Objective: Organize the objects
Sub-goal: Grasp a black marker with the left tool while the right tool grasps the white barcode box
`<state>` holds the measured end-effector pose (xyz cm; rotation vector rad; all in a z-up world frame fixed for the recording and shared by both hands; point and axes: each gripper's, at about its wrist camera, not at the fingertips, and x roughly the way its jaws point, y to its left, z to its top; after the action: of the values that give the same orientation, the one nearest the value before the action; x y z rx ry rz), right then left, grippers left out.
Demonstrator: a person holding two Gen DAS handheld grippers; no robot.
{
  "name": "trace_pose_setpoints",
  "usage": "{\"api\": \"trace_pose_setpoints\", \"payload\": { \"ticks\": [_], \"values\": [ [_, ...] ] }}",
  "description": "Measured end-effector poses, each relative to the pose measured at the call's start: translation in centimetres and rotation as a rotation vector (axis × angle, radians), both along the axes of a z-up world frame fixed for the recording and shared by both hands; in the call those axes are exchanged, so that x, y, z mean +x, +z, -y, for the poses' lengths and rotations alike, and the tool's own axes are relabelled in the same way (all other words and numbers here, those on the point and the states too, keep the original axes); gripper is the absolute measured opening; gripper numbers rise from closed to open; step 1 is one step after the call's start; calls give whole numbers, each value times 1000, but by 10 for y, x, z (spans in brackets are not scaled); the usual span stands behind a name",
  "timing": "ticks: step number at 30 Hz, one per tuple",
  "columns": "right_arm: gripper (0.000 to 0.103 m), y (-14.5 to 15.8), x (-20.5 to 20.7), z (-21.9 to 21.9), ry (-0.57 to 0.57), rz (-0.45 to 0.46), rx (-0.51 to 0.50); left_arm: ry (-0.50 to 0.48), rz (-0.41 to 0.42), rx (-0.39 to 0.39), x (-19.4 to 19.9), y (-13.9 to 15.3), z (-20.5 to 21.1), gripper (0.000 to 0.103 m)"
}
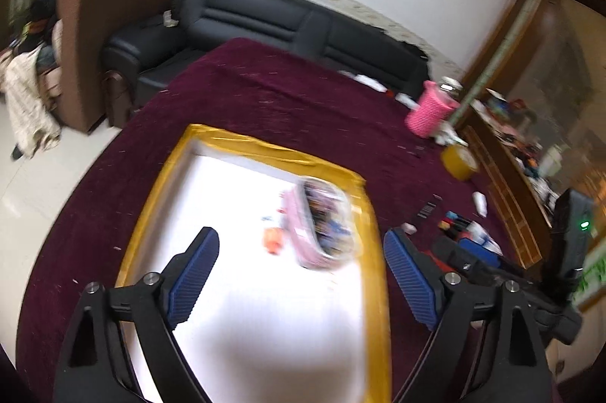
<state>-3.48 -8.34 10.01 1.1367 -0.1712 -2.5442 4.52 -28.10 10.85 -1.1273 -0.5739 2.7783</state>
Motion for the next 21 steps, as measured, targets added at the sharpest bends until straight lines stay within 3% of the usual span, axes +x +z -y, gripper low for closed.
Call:
{"api": "trace_pose_setpoints", "payload": {
  "ticks": [5,12,21],
  "values": [
    [95,9,35,-73,-117,-78,23,-162,-18,3,13,8,-57,92],
    [98,10,55,-181,-327,-124,45,-297,25,-57,6,-5,-135,92],
    [98,-19,30,-275,-483,-104,-98,-403,-1,-336,-50,-18,-215,92]
  ]
}}
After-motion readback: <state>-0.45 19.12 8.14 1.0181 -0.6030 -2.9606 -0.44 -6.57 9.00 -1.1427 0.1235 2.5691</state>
